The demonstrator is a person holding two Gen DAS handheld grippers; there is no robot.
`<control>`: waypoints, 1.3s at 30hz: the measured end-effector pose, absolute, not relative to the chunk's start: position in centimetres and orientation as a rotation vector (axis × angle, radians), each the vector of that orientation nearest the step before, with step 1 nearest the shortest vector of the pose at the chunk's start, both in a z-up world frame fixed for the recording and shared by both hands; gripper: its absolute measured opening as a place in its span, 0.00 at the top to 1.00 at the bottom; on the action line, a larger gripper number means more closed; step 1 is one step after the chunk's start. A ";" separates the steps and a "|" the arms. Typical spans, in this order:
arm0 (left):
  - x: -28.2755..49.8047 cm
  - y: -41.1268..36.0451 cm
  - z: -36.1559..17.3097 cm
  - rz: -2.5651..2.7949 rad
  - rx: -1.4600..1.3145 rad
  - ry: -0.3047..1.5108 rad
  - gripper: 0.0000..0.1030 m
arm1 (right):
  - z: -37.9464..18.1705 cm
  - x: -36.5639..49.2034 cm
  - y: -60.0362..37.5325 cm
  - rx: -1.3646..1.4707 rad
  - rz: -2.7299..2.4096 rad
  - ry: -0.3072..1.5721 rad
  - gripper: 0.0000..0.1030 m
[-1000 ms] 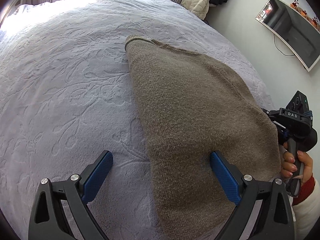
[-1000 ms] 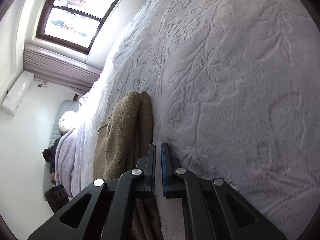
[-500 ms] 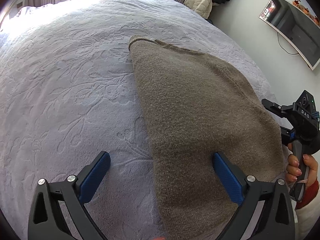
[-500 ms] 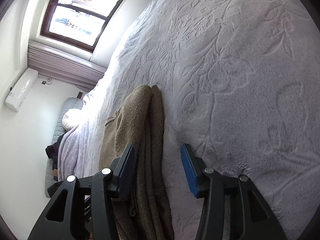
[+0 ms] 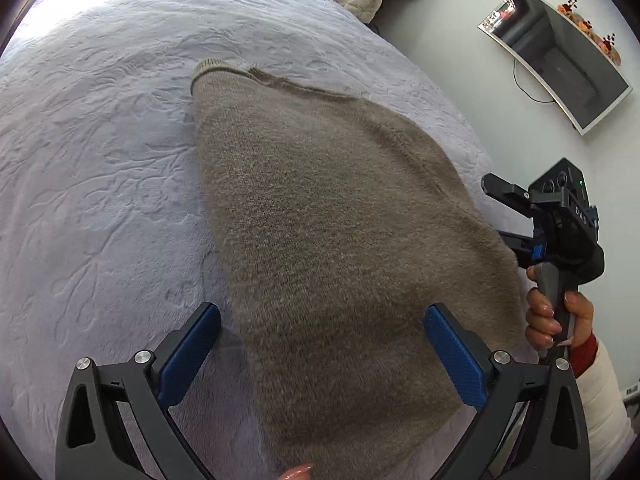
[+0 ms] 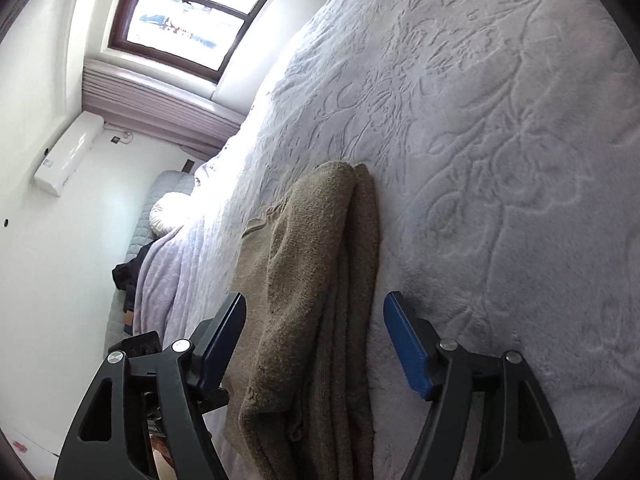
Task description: Fold small clothes
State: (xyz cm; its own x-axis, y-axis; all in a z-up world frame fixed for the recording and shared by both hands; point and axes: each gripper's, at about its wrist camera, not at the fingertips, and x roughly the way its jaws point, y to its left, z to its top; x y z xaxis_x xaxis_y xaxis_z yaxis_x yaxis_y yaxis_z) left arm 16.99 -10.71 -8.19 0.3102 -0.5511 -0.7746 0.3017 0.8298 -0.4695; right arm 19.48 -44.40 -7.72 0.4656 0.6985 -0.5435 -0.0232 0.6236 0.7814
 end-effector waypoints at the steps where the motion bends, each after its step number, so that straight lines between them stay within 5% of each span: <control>1: 17.3 -10.8 -8.5 -0.583 -0.269 1.128 0.01 | -7.9 20.0 -43.9 0.776 0.520 1.013 0.27; 10: 19.3 -12.1 -9.5 -0.653 -0.367 1.161 0.01 | -9.6 25.1 -40.1 0.686 0.579 1.136 0.27; 12: 19.0 -11.8 -9.2 -0.642 -0.377 1.146 0.14 | -9.6 24.9 -39.7 0.677 0.545 1.135 0.39; 14: 18.6 -11.3 -8.7 -0.627 -0.366 1.134 0.29 | -9.1 24.3 -39.7 0.703 0.556 1.118 0.63; 18: 17.6 -9.8 -7.1 -0.654 -0.393 1.105 0.49 | -7.3 22.8 -39.3 0.774 0.614 1.057 0.67; 30: 8.0 -3.8 0.6 -0.680 -0.371 0.975 0.49 | 0.9 15.3 -33.1 0.766 0.703 0.989 0.67; 39: 0.2 2.7 1.4 -0.605 -0.318 0.973 0.49 | 0.3 8.9 -25.7 0.786 0.761 1.020 0.67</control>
